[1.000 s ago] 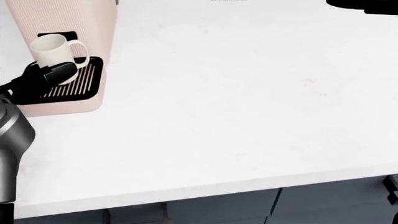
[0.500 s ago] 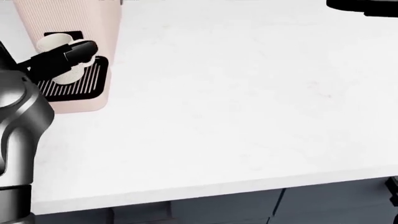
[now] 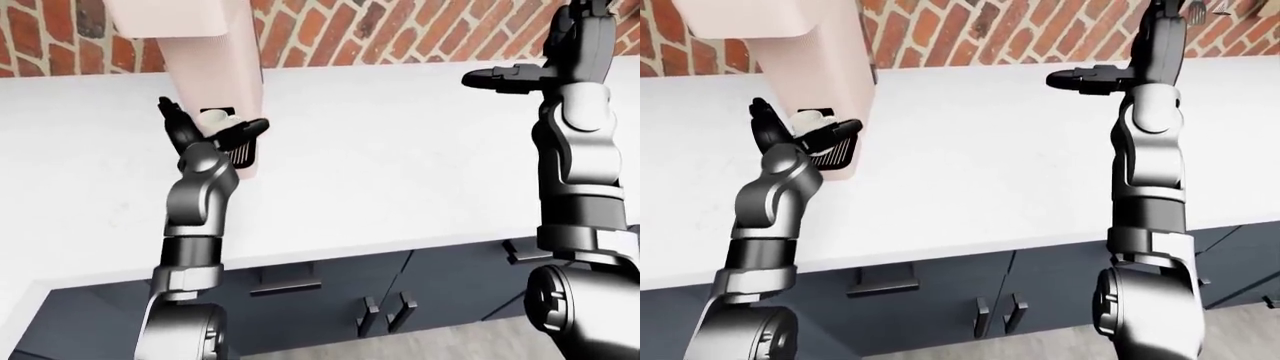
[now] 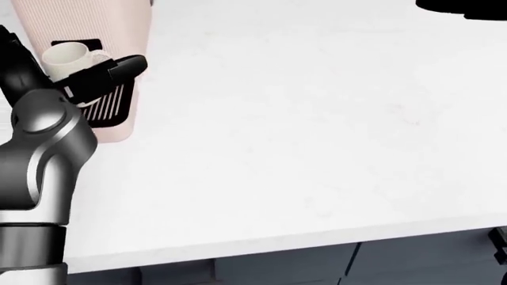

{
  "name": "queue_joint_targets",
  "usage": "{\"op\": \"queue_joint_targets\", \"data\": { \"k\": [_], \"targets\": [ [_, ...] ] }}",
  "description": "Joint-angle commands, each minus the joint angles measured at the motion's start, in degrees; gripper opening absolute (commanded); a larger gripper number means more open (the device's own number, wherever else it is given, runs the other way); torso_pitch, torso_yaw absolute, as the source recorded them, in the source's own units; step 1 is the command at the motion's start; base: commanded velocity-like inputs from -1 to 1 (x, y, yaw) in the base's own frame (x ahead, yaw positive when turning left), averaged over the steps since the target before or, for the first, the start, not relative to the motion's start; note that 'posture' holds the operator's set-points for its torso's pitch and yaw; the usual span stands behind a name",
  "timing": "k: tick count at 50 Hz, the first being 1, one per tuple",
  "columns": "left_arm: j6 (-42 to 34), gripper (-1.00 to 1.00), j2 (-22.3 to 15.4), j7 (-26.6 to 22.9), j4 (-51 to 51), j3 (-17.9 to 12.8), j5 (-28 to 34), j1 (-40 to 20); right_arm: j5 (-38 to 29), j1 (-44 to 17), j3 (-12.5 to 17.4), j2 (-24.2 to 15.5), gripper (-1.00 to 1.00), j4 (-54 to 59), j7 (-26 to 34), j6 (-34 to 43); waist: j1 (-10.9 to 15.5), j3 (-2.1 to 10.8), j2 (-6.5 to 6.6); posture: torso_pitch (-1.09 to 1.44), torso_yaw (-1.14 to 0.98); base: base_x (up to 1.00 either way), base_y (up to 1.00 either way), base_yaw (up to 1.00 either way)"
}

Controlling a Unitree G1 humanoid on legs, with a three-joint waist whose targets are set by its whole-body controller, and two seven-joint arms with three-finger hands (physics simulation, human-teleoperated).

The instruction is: Pick the mug from under the coffee machine dispenser and place it on the counter.

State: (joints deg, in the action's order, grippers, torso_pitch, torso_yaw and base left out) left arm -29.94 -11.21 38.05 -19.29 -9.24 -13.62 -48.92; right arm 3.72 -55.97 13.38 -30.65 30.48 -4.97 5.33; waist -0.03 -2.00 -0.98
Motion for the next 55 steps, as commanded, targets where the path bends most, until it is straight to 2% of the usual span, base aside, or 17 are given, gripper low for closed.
{"op": "queue_joint_targets", "data": {
  "k": [1, 13, 25, 35, 43, 44, 46, 50, 51, 55],
  "targets": [
    [2.85, 1.00, -0.65, 0.04, 1.70, -0.09, 0.48, -2.46, -0.01, -2.08, 0.53, -0.99, 1.00, -2.28, -0.15, -1.50, 0.03, 1.87, -0.16, 0.00, 0.00, 0.00, 0.00, 0.00],
    [4.94, 1.00, -0.09, -0.32, -1.97, 0.29, -0.86, -3.46, 0.19, -1.55, 0.61, -0.87, 1.00, -3.48, -0.15, -0.86, 0.10, 1.84, -0.18, 0.00, 0.00, 0.00, 0.00, 0.00],
    [11.32, 1.00, -0.84, -0.25, -11.67, 0.42, 1.43, -4.76, 0.47, -2.00, 0.66, -0.99, 1.00, -4.04, -0.09, -0.15, 0.11, 1.92, -0.11, 0.00, 0.00, 0.00, 0.00, 0.00],
    [13.34, 1.00, -1.00, 0.50, -13.95, 0.29, 2.07, -4.91, 0.66, -1.83, 0.65, -0.89, 1.00, -4.31, -0.21, -0.16, -0.10, 2.06, -0.04, 0.00, 0.00, 0.00, 0.00, 0.00],
    [14.18, 1.00, -0.40, 1.31, -14.10, 0.33, 1.91, -2.82, 0.83, -1.53, 0.73, -0.85, 1.00, -5.22, -0.23, 0.43, -0.16, 2.24, 0.09, 0.00, 0.00, 0.00, 0.00, 0.00],
    [14.09, 0.95, -0.35, 1.46, -13.82, 0.34, 1.92, -2.36, 0.84, -1.55, 0.74, -0.86, 1.00, -5.19, -0.24, 0.44, -0.16, 2.28, 0.12, 0.00, 0.00, 0.00, 0.00, 0.00],
    [14.24, 0.58, -0.16, 1.73, -13.58, 0.38, 2.00, -1.39, 0.91, -1.50, 0.75, -0.84, 1.00, -5.45, -0.25, 0.62, -0.19, 2.37, 0.18, 0.00, 0.00, 0.00, 0.00, 0.00],
    [14.43, 0.25, 0.28, 2.06, -13.22, 0.47, 2.02, 0.15, 1.02, -1.47, 0.83, -0.92, 1.00, -5.78, -0.30, 0.88, -0.26, 2.53, 0.33, 0.00, 0.00, 0.00, 0.00, 0.00],
    [14.43, 0.25, 0.36, 2.08, -13.16, 0.49, 2.04, 0.31, 1.05, -1.48, 0.83, -0.93, 1.00, -5.83, -0.30, 0.91, -0.26, 2.56, 0.38, 0.00, 0.00, 0.00, 0.00, 0.00],
    [14.72, -0.05, 1.19, 2.27, -13.08, 0.60, 1.80, 1.89, 1.09, -1.88, 0.86, -1.16, 1.00, -5.43, -0.26, 0.78, -0.13, 2.73, 0.56, 0.00, 0.00, 0.00, 0.00, 0.00]
  ]
}}
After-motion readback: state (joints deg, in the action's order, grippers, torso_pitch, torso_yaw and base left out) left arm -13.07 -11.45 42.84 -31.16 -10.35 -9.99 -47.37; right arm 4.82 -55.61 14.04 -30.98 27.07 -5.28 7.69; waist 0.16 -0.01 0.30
